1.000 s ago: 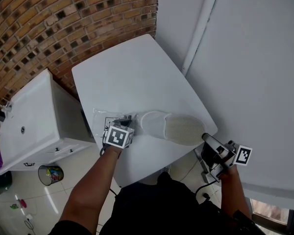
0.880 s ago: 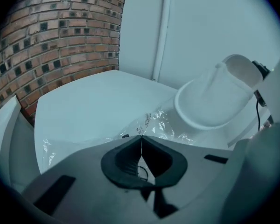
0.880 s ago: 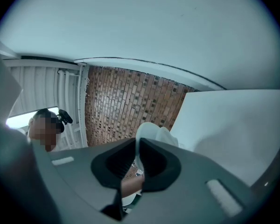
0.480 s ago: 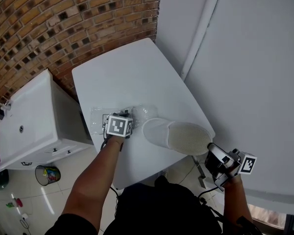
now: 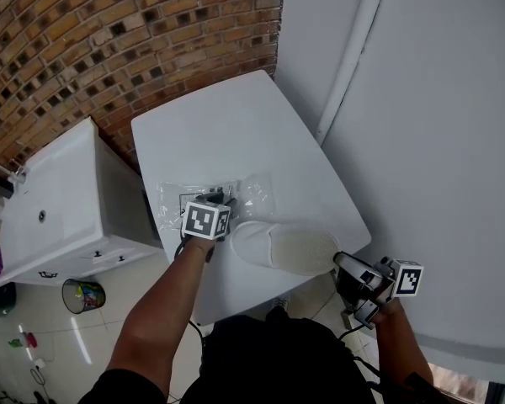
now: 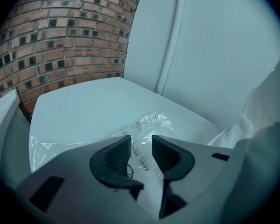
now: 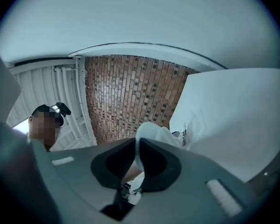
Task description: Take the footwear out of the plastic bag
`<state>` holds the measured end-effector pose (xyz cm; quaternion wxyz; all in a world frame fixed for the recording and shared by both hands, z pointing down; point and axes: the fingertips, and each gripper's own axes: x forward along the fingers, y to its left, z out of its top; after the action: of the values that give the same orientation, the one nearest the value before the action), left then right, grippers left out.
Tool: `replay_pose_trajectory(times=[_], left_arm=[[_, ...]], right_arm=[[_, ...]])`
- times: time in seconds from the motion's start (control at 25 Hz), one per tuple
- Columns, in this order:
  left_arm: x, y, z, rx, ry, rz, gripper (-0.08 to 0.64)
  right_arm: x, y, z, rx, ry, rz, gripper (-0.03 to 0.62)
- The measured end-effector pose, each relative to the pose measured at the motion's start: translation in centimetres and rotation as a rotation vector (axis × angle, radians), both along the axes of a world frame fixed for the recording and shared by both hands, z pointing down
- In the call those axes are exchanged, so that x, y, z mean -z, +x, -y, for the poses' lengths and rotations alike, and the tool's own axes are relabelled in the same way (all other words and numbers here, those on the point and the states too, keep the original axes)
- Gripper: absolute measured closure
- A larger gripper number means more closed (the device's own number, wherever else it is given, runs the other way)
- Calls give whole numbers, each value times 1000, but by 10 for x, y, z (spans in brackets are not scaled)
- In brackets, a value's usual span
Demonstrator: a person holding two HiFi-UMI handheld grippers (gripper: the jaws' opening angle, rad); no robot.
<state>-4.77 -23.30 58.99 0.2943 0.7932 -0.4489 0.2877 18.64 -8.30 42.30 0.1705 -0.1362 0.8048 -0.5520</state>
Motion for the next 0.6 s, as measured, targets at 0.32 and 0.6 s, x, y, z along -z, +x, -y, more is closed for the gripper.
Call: replay_pose_trajectory(times=[0.32,0.6], left_arm=[[53,-48,-56,78,86,13,433],[71,-100,-131,245,76,29,469]], right_arm=[[-31,-60,10,173,-71,38,560],[-92,-114,18,253,-175,-2,561]])
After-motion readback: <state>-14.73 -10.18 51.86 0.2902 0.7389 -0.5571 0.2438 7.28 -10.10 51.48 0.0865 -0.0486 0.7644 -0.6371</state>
